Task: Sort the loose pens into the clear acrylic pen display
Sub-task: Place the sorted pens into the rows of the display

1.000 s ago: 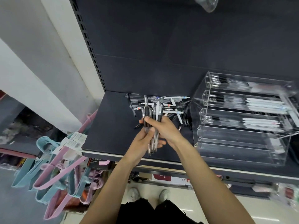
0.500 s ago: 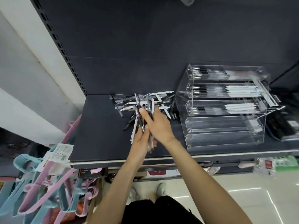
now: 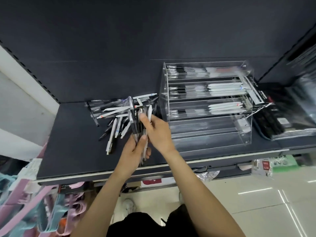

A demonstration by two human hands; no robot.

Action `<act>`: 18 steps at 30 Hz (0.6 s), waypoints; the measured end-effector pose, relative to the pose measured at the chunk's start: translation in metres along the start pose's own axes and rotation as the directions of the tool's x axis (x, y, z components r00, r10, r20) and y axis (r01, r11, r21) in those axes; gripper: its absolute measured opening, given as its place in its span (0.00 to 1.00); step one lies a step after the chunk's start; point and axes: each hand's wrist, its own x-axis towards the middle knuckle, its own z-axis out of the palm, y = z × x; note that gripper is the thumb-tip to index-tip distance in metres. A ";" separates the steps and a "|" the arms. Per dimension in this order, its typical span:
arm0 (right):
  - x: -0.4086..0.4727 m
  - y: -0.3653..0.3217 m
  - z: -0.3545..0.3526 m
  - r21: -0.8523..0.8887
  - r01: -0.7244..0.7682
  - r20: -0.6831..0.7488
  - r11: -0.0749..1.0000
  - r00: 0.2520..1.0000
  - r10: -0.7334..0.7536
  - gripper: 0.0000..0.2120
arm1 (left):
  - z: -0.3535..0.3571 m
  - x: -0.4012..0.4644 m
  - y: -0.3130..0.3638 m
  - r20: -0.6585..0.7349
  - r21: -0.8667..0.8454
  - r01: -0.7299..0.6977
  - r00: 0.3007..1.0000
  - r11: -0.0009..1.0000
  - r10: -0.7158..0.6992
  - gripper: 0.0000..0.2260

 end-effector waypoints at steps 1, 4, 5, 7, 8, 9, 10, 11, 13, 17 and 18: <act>0.000 0.005 -0.011 0.062 -0.026 0.043 0.998 0.999 0.023 0.22 | 0.013 0.004 0.000 -0.066 -0.089 0.027 0.997 0.996 -0.033 0.09; 0.004 0.031 -0.052 0.206 -0.040 0.162 0.978 0.987 0.006 0.09 | 0.059 0.019 0.003 -0.225 -0.289 0.060 0.966 0.955 -0.129 0.10; 0.006 0.042 -0.069 0.180 -0.020 0.181 0.984 0.983 -0.013 0.08 | 0.078 0.022 0.003 -0.237 -0.299 0.062 0.962 0.952 -0.137 0.10; 0.009 0.066 -0.105 0.153 -0.008 0.199 0.988 0.980 -0.023 0.12 | 0.124 0.022 0.009 -0.258 -0.288 0.055 0.957 0.956 -0.133 0.11; 0.011 0.075 -0.123 0.161 -0.015 0.196 0.987 0.981 -0.017 0.11 | 0.146 0.021 0.010 -0.288 -0.269 0.045 0.950 0.962 -0.125 0.12; 0.011 0.082 -0.141 0.179 -0.013 0.194 0.984 0.981 -0.023 0.09 | 0.169 0.021 0.012 -0.325 -0.236 0.038 0.939 0.971 -0.116 0.12; 0.011 0.088 -0.157 0.186 -0.011 0.197 0.983 0.980 -0.026 0.07 | 0.188 0.020 0.013 -0.357 -0.203 0.035 0.928 0.979 -0.107 0.12; 0.010 0.092 -0.171 0.194 0.001 0.198 0.981 0.979 -0.040 0.06 | 0.206 0.020 0.014 -0.383 -0.188 0.042 0.917 0.981 -0.113 0.12; 0.007 0.100 -0.195 0.225 0.017 0.180 0.974 0.982 -0.059 0.05 | 0.231 0.022 0.012 -0.418 -0.231 0.062 0.895 0.971 -0.157 0.11; 0.005 0.113 -0.255 0.419 -0.052 0.132 0.907 0.991 -0.004 0.01 | 0.257 0.027 0.013 -0.374 -0.441 0.049 0.898 0.896 -0.233 0.09; 0.008 0.119 -0.274 0.457 -0.065 0.122 0.887 0.992 0.010 0.03 | 0.258 0.027 0.014 -0.368 -0.491 0.024 0.900 0.871 -0.232 0.09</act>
